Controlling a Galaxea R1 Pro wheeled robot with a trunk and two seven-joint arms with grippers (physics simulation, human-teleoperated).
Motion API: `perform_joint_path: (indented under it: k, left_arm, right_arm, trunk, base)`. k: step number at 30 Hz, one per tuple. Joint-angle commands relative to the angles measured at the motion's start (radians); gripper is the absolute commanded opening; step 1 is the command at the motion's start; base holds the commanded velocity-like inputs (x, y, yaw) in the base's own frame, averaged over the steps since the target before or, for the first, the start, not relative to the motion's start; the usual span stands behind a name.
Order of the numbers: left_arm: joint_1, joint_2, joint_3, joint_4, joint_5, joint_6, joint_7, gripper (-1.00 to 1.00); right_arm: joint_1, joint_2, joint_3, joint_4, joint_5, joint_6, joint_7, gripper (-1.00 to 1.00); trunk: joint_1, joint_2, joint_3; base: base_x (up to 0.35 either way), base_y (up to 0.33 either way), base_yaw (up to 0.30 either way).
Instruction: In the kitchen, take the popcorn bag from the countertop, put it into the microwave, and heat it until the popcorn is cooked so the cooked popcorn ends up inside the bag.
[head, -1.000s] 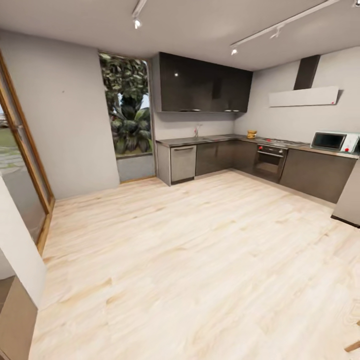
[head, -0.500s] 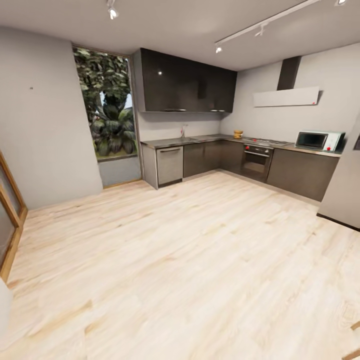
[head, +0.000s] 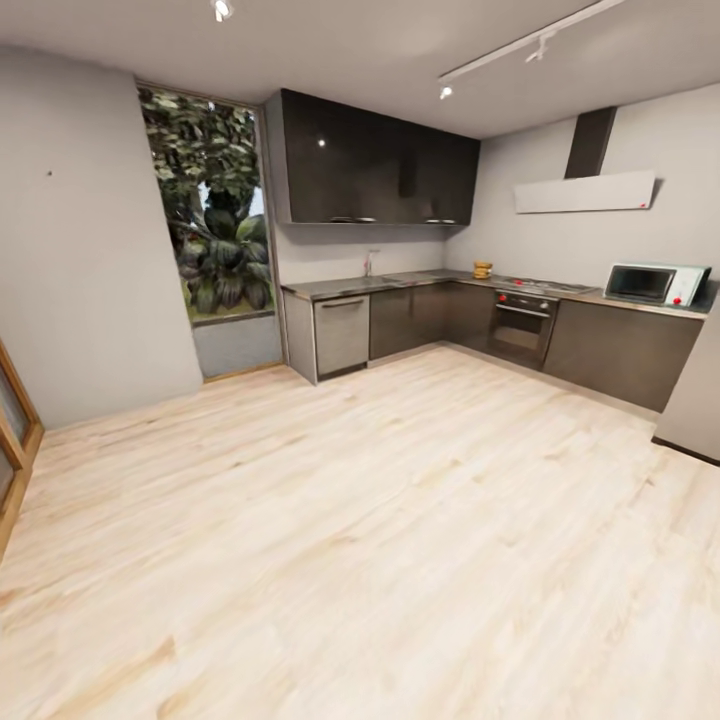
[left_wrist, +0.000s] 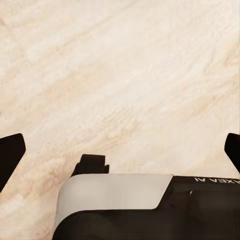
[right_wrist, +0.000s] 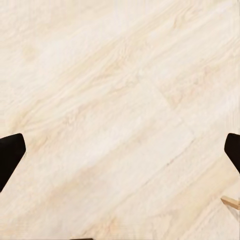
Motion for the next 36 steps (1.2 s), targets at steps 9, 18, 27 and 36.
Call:
perform_joint_path:
  k: [9,18,27,36]
  left_arm:
    - [0.0,-0.001,0.007,0.001,0.001,-0.004,0.0,1.0]
    - [0.0,-0.001,0.007,0.001,0.001,-0.003,0.0,1.0]
    - [0.0,-0.001,0.007,0.001,0.001,-0.003,0.0,1.0]
    - [0.0,-0.001,0.007,0.001,0.001,-0.003,0.0,1.0]
  right_arm:
    - [0.0,0.0,-0.001,0.001,0.001,-0.003,0.0,1.0]
    - [0.0,0.0,-0.001,0.001,0.001,-0.003,0.0,1.0]
    - [0.0,0.0,-0.001,0.001,0.001,-0.003,0.0,1.0]
    - [0.0,0.0,-0.001,0.002,0.001,-0.003,0.0,1.0]
  trunk:
    - [0.001,0.0,-0.001]
    - [0.001,0.0,-0.001]
    - [0.001,0.0,-0.001]
    - [0.001,0.0,-0.001]
  base:
    - [0.343,0.093,0.0]
    - [0.343,0.093,-0.003]
    - [0.343,0.093,-0.228]
    - [0.343,0.034,-0.279]
